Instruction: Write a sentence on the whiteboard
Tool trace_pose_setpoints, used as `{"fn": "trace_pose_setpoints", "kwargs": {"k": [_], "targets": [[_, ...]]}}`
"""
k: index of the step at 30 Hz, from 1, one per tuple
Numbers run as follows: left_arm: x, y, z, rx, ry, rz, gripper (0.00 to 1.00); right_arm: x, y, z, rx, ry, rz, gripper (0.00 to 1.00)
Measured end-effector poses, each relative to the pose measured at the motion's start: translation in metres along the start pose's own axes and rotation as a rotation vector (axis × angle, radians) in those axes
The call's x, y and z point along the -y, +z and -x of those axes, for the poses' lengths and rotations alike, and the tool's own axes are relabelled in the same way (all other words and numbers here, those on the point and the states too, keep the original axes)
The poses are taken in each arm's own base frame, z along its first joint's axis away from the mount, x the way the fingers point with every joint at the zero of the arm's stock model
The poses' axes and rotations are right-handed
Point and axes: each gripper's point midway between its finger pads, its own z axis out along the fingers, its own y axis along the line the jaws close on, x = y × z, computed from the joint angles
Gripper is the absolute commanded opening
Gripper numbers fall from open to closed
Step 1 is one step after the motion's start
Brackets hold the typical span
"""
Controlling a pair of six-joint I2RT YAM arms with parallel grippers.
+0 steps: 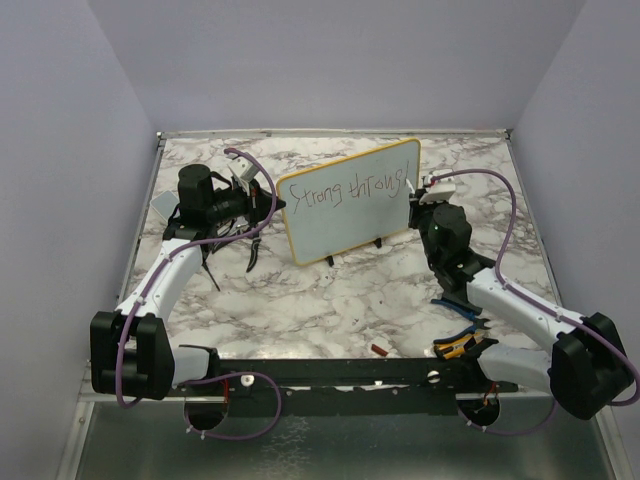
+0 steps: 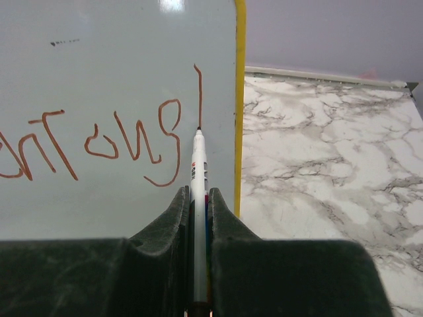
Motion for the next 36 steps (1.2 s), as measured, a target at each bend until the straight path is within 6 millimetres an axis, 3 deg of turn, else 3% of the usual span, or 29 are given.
{"fn": "trace_pose_setpoints", "kwargs": {"k": [16, 36], "targets": [[0.0, 0.0, 0.0, 0.0, 0.0, 0.0, 0.0, 0.02, 0.005, 0.002, 0.004, -0.034, -0.073, 0.01], [0.001, 0.0, 0.0, 0.001, 0.001, 0.0, 0.0, 0.016, 0.009, -0.01, -0.029, -0.025, -0.061, 0.01]]}}
